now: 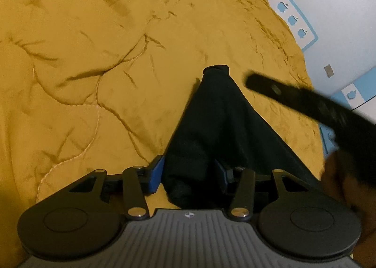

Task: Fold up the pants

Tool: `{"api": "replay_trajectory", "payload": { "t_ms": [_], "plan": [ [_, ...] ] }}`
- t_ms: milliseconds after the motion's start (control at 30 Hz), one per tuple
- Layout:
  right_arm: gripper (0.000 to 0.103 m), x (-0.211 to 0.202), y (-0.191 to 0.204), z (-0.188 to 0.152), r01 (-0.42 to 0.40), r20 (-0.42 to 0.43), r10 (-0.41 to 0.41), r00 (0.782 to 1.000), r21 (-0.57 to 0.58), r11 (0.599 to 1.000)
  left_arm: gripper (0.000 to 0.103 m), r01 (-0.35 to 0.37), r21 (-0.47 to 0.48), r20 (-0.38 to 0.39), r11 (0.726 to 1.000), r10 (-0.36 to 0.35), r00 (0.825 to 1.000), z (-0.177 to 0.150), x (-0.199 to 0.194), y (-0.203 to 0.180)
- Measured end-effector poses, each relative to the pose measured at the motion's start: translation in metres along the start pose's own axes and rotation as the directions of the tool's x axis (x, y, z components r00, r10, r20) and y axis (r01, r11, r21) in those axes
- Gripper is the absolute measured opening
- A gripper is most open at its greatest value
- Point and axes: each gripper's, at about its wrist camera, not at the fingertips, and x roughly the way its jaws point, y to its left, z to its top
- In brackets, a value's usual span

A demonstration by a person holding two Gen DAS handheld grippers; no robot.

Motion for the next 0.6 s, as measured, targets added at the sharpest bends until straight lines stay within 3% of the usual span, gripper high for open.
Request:
{"api": "replay_trajectory", "payload": {
  "t_ms": [100,167,233,267,333,433,500,600],
  "plan": [
    [0.053,0.029,0.011,0.017,-0.048,-0.062,0.045,0.997,-0.054,0.997,0.056,0.005,-0.009,-0.009,1.0,-0.005,1.0,0.002,0.001,0.002],
    [0.05,0.047,0.025,0.021,-0.03,-0.11,0.015,0.994,-0.137,0.99,0.056,0.01,-0.012,-0.013,1.0,-0.01,1.0,0.002,0.002,0.003],
    [0.009,0.068,0.035,0.018,0.017,-0.183,-0.059,0.981,-0.219,0.976,0.056,0.016,-0.018,-0.017,1.0,-0.016,1.0,0.004,0.002,0.005],
    [0.009,0.076,0.031,0.016,0.025,-0.232,-0.08,0.969,-0.231,0.973,0.056,0.017,-0.019,-0.021,1.0,-0.018,1.0,0.006,0.001,0.007],
    [0.007,0.075,0.018,0.023,-0.016,-0.247,-0.021,0.969,-0.147,0.989,0.056,0.021,-0.02,-0.02,1.0,-0.021,1.0,0.006,0.001,0.007],
    [0.0,0.063,-0.029,0.031,-0.047,-0.162,0.071,0.984,0.142,0.989,0.056,0.021,-0.022,-0.025,1.0,-0.022,0.999,0.006,0.002,0.008],
    [0.0,0.068,-0.056,0.024,0.036,-0.166,0.008,0.986,0.259,0.965,0.056,0.012,-0.012,-0.027,1.0,-0.012,1.0,0.005,0.003,0.007],
    [0.0,0.063,-0.076,0.014,0.123,-0.161,-0.075,0.984,0.312,0.942,0.056,0.013,-0.013,-0.027,1.0,-0.013,1.0,0.005,0.003,0.006]
  ]
}}
